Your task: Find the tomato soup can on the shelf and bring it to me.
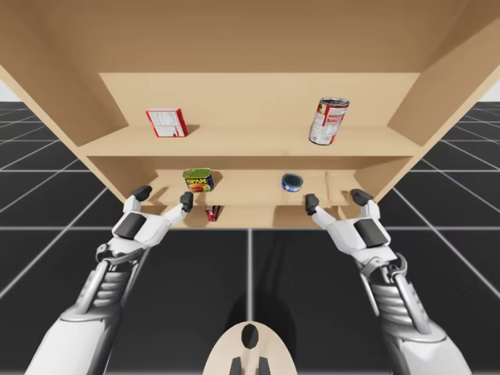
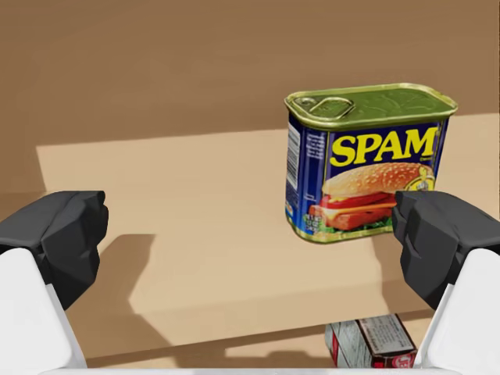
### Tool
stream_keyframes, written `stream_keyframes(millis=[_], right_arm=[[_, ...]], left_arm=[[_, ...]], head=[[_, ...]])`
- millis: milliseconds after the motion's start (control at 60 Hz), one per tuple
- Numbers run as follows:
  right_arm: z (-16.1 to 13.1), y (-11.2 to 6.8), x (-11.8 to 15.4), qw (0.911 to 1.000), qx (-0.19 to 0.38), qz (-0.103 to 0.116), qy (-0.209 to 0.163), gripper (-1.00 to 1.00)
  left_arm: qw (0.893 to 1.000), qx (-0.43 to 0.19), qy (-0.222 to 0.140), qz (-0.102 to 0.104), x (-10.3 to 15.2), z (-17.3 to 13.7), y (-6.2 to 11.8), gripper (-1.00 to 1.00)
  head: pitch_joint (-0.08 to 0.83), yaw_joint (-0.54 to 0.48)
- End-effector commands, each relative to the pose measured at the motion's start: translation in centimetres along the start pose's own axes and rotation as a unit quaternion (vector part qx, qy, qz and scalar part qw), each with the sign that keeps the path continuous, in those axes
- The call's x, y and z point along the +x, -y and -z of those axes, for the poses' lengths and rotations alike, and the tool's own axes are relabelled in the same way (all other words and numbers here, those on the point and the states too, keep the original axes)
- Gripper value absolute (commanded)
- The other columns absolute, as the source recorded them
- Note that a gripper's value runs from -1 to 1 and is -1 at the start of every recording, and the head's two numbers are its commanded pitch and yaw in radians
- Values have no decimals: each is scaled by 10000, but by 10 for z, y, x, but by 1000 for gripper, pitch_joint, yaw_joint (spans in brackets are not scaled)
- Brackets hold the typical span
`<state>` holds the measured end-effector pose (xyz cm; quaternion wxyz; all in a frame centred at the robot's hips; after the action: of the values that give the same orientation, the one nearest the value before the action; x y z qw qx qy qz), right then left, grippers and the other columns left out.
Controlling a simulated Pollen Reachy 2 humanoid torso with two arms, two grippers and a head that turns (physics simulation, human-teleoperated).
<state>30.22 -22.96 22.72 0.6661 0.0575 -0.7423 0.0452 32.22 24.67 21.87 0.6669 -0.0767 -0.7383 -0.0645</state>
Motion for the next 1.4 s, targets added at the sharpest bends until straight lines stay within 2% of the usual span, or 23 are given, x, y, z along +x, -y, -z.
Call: stream_keyframes(millis=[17, 83, 167, 217, 233, 350, 483, 767, 1050, 1233, 1400], right_arm=[[-12, -13, 21, 9991, 230, 319, 125, -1000], [-23, -21, 39, 9991, 223, 341, 97, -1000], [-38, -31, 67, 9993, 284, 104, 199, -1000], [-41, -34, 77, 9993, 289, 59, 243, -1000], [-44, -36, 87, 9991, 296, -87, 278, -1000], [-49, -43, 116, 9974, 347, -432, 464, -1000], [-40, -47, 135, 9962, 350, -595, 536, -1000], [11, -45, 139, 9977, 259, -554, 297, -1000], [65, -35, 138, 9992, 245, -306, -35, -1000], [85, -37, 135, 9989, 378, -120, -250, -1000], [102, -36, 132, 9988, 318, -134, -359, -1000]], left_arm=[[10000, -6, -8, -7, -1, 0, 1, -1000], [10000, 14, -36, -23, -2, 1, 0, -1000], [10000, 18, -66, -31, -4, 2, 0, -1000], [10000, 16, -62, -34, -4, 1, 0, -1000], [10000, 13, -52, -37, -3, 1, 1, -1000], [10000, 9, -39, -46, -3, 1, 0, -1000], [10000, 3, -39, -39, -3, 1, 0, -1000], [10000, 18, -89, -40, -3, 1, -1, -1000], [9999, 35, -119, -43, -4, 1, -1, -1000], [9999, 56, -131, -30, -4, 0, -1, -1000], [9999, 53, -143, -21, -4, 1, -1, -1000]], head=[[149, -274], [150, -270], [158, -281], [162, -286], [163, -289], [166, -292], [166, -290], [173, -290], [181, -295], [188, -297], [190, -297]])
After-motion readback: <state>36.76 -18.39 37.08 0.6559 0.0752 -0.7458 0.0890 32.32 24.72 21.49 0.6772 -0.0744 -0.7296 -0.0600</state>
